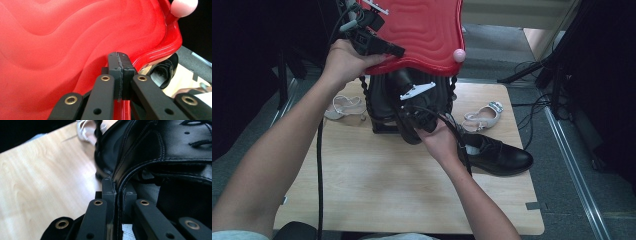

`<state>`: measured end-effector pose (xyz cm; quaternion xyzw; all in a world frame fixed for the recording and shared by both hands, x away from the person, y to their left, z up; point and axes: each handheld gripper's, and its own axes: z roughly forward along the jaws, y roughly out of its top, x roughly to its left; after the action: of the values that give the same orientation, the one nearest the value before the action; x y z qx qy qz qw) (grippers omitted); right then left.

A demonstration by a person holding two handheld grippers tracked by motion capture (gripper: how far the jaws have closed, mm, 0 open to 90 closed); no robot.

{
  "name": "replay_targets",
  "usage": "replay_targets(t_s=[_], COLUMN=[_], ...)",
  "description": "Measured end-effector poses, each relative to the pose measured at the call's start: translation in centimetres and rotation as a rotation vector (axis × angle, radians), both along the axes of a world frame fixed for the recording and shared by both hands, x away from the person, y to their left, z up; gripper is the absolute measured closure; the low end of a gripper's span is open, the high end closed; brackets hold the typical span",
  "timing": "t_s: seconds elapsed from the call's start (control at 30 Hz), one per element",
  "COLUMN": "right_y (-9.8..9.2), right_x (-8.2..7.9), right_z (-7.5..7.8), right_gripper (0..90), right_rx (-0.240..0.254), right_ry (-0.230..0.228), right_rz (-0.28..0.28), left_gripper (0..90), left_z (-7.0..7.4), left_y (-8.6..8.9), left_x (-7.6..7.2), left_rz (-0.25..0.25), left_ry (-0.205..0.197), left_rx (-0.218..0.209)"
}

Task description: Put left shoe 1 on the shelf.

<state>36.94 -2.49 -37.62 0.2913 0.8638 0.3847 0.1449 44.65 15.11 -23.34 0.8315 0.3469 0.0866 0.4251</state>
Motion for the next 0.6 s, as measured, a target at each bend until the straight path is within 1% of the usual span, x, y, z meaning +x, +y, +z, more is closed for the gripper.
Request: replay_targets(t_s=[0.07,0.17,0.2,0.23,0.27,0.33,0.37,0.47,0.53,0.6], right_y=[0.1,0.3,0.3,0.3,0.4,0.8,1.0,1.6,2.1,2.4], right_x=[0.5,1.3,1.3,1.7,1.7,1.6,1.7,1.9,2.0,2.3], right_z=[-0.2,-0.4,-0.4,-0.6,-0.7,-0.8,-0.9,-1.0,-0.9,-0.9], right_gripper=[86.5,86.7,86.7,86.7,86.8,86.6,86.6,86.5,86.4,86.0], right_rx=[0.024,0.026,0.026,0.041,0.045,0.045,0.045,0.046,0.032,0.031], right_ry=[-0.012,-0.027,-0.027,-0.024,-0.02,-0.042,-0.061,-0.07,-0.095,-0.097], right_rz=[-0.011,-0.017,-0.017,-0.011,-0.017,-0.026,-0.027,-0.045,-0.054,-0.065], left_gripper=[90.0,90.0,90.0,90.0,90.0,90.0,90.0,90.0,90.0,90.0], left_z=[0.0,-0.1,-0.1,-0.1,-0.1,-0.1,-0.1,-0.1,-0.1,-0.1], left_y=[0.0,0.1,0.1,0.1,0.1,0.1,0.1,0.1,0.1,0.2], left_x=[0.0,0.0,0.0,0.0,0.0,0.0,0.0,0.0,0.0,0.0], left_rz=[0.001,0.001,0.001,0.002,0.001,0.003,0.002,0.003,0.002,0.001], left_ry=[-0.001,-0.001,-0.001,0.0,-0.001,0.002,0.002,0.0,0.0,0.001], left_rx=[-0.003,-0.008,-0.008,-0.007,-0.007,-0.011,-0.011,-0.009,-0.008,-0.01])
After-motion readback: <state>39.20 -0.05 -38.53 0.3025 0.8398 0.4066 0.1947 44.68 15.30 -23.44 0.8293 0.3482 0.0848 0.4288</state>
